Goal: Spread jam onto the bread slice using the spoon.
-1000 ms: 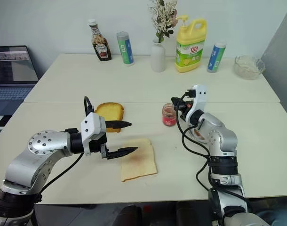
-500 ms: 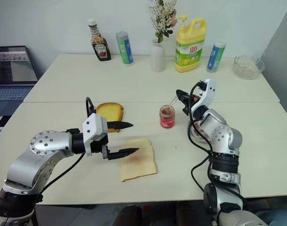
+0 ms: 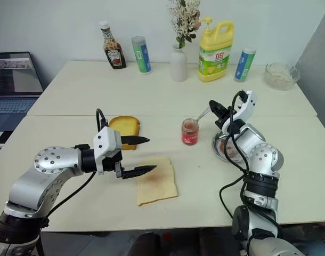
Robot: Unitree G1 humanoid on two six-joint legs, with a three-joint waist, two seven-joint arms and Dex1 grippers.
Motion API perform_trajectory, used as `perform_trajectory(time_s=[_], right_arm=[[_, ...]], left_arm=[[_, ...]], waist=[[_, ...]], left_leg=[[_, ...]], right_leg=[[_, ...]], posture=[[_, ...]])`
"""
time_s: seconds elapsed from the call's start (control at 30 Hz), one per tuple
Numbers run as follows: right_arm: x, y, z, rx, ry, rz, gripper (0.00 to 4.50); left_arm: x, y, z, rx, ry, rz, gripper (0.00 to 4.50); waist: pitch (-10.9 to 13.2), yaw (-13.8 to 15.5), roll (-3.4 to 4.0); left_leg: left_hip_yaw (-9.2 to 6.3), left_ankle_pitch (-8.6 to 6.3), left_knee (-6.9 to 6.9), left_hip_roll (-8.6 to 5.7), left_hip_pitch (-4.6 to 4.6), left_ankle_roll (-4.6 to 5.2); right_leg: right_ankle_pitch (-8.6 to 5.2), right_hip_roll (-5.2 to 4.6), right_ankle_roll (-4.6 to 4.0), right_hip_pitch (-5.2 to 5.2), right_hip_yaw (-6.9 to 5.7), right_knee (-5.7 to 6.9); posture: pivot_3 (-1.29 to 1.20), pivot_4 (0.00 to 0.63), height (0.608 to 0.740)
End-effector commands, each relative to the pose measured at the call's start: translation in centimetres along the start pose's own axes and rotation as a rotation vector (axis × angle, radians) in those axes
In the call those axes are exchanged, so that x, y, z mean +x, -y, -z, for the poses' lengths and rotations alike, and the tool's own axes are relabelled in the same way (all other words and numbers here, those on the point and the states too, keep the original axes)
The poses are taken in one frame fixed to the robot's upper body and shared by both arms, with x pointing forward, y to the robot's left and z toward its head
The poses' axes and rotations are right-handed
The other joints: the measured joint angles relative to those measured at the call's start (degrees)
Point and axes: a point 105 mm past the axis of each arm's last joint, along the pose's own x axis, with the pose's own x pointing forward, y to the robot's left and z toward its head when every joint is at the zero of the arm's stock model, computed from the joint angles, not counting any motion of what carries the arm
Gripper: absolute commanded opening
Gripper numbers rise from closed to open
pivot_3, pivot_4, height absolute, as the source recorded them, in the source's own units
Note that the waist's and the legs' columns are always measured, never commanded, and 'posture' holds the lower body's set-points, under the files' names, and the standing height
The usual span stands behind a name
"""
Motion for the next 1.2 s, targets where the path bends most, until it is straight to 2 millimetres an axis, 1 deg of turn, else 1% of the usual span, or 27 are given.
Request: perform_trajectory(time_s=[0.03, 0.17, 0.43, 0.6, 0.7, 0.77, 0.83, 0.97, 1.03, 1.1, 1.2], right_arm=[[-0.4, -0.7, -1.6, 0.056, 0.047, -0.032, 0.03], [-0.6, -0.8, -1.7, 0.068, 0.044, -0.032, 0.03], [-0.7, -1.6, -1.9, 0.107, 0.057, -0.054, 0.03], [-0.7, -1.0, -1.6, 0.13, 0.058, -0.033, 0.03], [-0.9, -1.8, -2.2, 0.141, 0.081, -0.071, 0.03], [-1.1, -2.9, -2.6, 0.134, 0.085, -0.116, 0.03], [-1.5, -4.5, -2.9, 0.118, 0.084, -0.18, 0.03], [-2.2, -7.5, -2.5, 0.094, 0.045, -0.292, 0.03], [-2.5, -9.2, -1.5, 0.054, -0.004, -0.357, 0.03], [-2.8, -10.7, 0.0, -0.035, -0.069, -0.406, 0.03], [-2.9, -12.0, 2.6, -0.144, -0.147, -0.455, 0.03]], left_arm=[[0.0, -0.3, -0.8, 0.045, 0.027, -0.01, 4.5], [-0.1, -0.5, -0.7, 0.046, 0.027, -0.017, 4.5], [-0.2, -0.8, -0.7, 0.052, 0.03, -0.035, 4.5], [-0.2, -1.2, -0.7, 0.048, 0.045, -0.056, 4.5], [-0.5, -1.2, -0.7, 0.041, 0.051, -0.066, 4.5], [-0.9, -1.1, -0.8, 0.034, 0.051, -0.066, 4.5], [-1.8, -1.1, -0.6, 0.025, 0.038, -0.069, 4.5], [-3.7, -0.4, 0.6, 0.026, -0.031, -0.05, 4.5], [-4.7, 0.0, 1.5, 0.01, -0.071, -0.049, 4.5], [-5.6, 0.3, 2.2, -0.005, -0.101, -0.061, 4.5], [-6.6, 1.2, 2.9, -0.037, -0.127, -0.073, 4.5]], waist=[[0.0, 0.0, 0.0], [0.0, -0.01, 0.0], [0.0, -0.05, 0.0], [0.0, -0.05, 0.0], [0.0, -0.05, 0.01], [0.01, -0.05, 0.01], [0.02, -0.06, 0.02], [0.03, -0.41, 0.04], [0.03, -0.58, 0.05], [0.04, -0.95, 0.07], [0.04, -1.29, 0.06]], left_leg=[[0.0, 0.0, 0.0, 0.0, 0.0, 0.0], [0.01, 0.0, 0.0, 0.0, 0.0, 0.0], [0.01, 0.0, -0.02, 0.0, 0.0, 0.0], [0.0, 0.0, -0.02, 0.0, 0.0, 0.0], [0.01, 0.0, -0.02, 0.0, -0.01, 0.0], [0.0, 0.0, -0.03, 0.01, -0.01, 0.0], [0.01, 0.0, -0.04, 0.01, -0.01, 0.0], [0.0, 0.0, -0.12, 0.05, -0.01, 0.01], [0.0, 0.0, -0.15, 0.05, 0.0, 0.01], [0.01, 0.0, -0.15, 0.06, 0.0, 0.01], [-0.01, 0.0, -0.17, 0.07, 0.0, 0.01]], right_leg=[[0.0, 0.0, 0.0, 0.0, 0.0, 0.0], [0.0, 0.0, 0.0, 0.0, 0.01, 0.0], [0.0, 0.0, 0.0, 0.0, 0.0, -0.01], [0.0, 0.0, 0.0, -0.01, 0.0, -0.01], [0.0, 0.0, 0.0, -0.01, 0.01, -0.02], [0.0, 0.0, 0.0, -0.01, 0.0, -0.02], [0.0, 0.0, 0.0, -0.03, 0.01, -0.02], [-0.01, 0.02, 0.0, -0.06, 0.0, -0.02], [-0.01, 0.01, -0.01, -0.06, 0.0, -0.02], [-0.02, 0.01, -0.02, -0.07, 0.01, -0.03], [-0.05, 0.0, -0.06, -0.07, 0.0, -0.04]], posture=[[0.0, 0.15, 0.74], [0.0, 0.15, 0.74], [0.0, 0.15, 0.74], [0.0, 0.15, 0.74], [0.0, 0.15, 0.74], [0.0, 0.15, 0.74], [0.0, 0.15, 0.74], [0.0, 0.15, 0.74], [0.0, 0.15, 0.74], [0.0, 0.15, 0.74], [0.0, 0.15, 0.74]])
